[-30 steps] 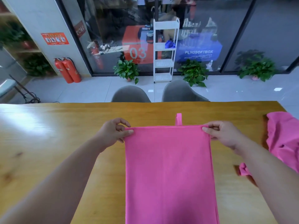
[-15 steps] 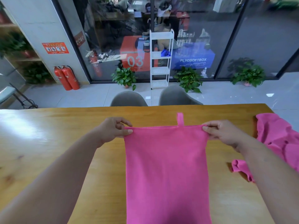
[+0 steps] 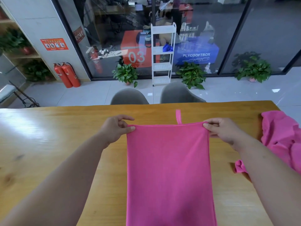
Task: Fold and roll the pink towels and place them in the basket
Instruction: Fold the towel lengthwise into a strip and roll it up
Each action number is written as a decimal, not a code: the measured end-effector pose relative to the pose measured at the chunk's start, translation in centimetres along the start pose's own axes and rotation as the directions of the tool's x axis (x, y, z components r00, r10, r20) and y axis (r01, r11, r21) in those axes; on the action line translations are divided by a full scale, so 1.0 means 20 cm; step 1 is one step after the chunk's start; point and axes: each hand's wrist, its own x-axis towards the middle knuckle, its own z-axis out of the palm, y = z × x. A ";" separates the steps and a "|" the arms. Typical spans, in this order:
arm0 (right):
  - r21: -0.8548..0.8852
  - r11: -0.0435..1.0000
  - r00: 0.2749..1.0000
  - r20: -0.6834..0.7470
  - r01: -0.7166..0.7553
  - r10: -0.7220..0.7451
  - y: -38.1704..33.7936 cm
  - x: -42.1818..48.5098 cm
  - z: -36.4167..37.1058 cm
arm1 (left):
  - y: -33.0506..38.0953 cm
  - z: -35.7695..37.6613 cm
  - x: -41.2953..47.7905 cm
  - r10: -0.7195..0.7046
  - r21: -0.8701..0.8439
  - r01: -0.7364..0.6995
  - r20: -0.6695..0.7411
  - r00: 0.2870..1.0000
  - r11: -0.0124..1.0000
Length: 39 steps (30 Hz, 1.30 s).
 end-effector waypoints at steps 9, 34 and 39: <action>-0.166 0.986 0.993 -0.121 -0.009 -0.011 0.19 0.28 0.18 | -0.21 0.21 0.16 -0.052 0.231 0.118 -0.273 0.960 0.966; -0.862 0.467 0.968 0.097 0.198 -0.233 0.83 0.21 0.83 | -0.84 0.82 0.04 0.084 0.879 -0.069 0.033 0.996 0.472; -0.879 0.433 0.969 0.112 0.199 -0.219 0.81 0.24 0.85 | -0.83 0.80 0.07 0.080 0.885 -0.075 0.043 0.996 0.460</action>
